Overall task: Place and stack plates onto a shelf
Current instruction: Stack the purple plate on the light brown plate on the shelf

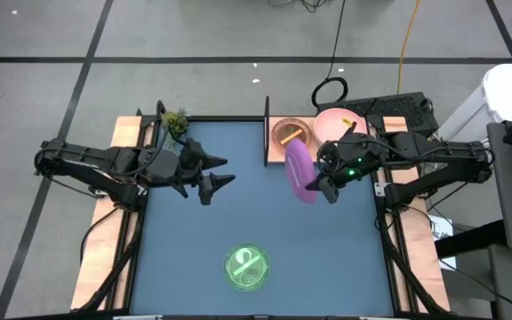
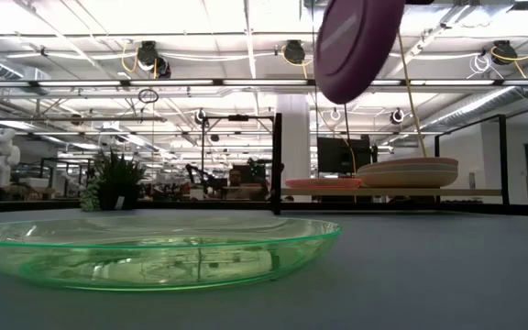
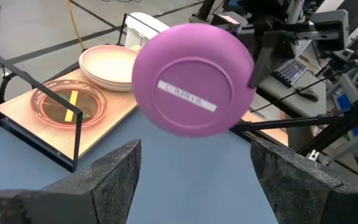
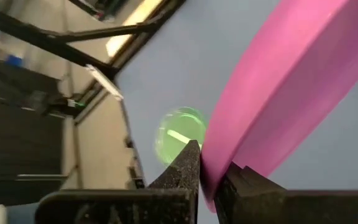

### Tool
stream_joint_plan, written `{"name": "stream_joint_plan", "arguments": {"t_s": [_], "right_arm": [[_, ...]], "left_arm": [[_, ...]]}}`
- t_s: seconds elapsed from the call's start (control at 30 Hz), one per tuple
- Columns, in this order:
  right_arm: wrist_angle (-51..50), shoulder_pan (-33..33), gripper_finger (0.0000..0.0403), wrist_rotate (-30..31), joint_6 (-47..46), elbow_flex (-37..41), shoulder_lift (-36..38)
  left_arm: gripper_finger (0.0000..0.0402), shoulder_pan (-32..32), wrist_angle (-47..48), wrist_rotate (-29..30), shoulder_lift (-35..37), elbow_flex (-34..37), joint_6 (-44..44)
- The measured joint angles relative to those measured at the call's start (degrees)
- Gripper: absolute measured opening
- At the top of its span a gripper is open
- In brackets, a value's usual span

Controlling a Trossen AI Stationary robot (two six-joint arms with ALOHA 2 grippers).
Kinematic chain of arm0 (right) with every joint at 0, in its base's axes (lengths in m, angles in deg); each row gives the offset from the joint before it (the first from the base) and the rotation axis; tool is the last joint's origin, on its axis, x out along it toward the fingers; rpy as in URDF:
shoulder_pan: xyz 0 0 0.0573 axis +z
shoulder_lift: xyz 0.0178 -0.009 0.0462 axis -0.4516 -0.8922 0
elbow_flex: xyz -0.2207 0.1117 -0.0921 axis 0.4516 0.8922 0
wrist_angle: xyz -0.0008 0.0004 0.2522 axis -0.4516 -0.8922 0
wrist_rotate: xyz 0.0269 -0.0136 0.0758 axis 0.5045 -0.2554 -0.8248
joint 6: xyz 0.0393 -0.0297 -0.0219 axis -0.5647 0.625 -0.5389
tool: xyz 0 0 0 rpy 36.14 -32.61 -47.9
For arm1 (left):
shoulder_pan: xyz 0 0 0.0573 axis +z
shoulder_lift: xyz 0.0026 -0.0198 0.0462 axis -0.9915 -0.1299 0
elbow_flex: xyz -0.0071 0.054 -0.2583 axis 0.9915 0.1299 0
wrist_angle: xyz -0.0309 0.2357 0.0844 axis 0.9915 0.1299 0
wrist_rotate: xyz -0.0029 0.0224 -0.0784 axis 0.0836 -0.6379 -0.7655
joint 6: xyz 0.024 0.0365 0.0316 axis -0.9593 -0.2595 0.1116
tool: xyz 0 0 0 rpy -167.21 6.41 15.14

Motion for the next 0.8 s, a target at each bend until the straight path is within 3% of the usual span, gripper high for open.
{"name": "stream_joint_plan", "arguments": {"t_s": [0.37,0.8], "right_arm": [[-16.5,-6.8,0.0006,-0.1,6.9,-7.3,0.0],[-26.0,-14.7,0.0006,0.3,16.7,-9.0,-0.4]], "left_arm": [[0.0303,0.0,1.5,0.3,0.0,0.0,-0.1],[0.0303,0.1,1.5,0.4,0.0,0.0,-1.2]]}}
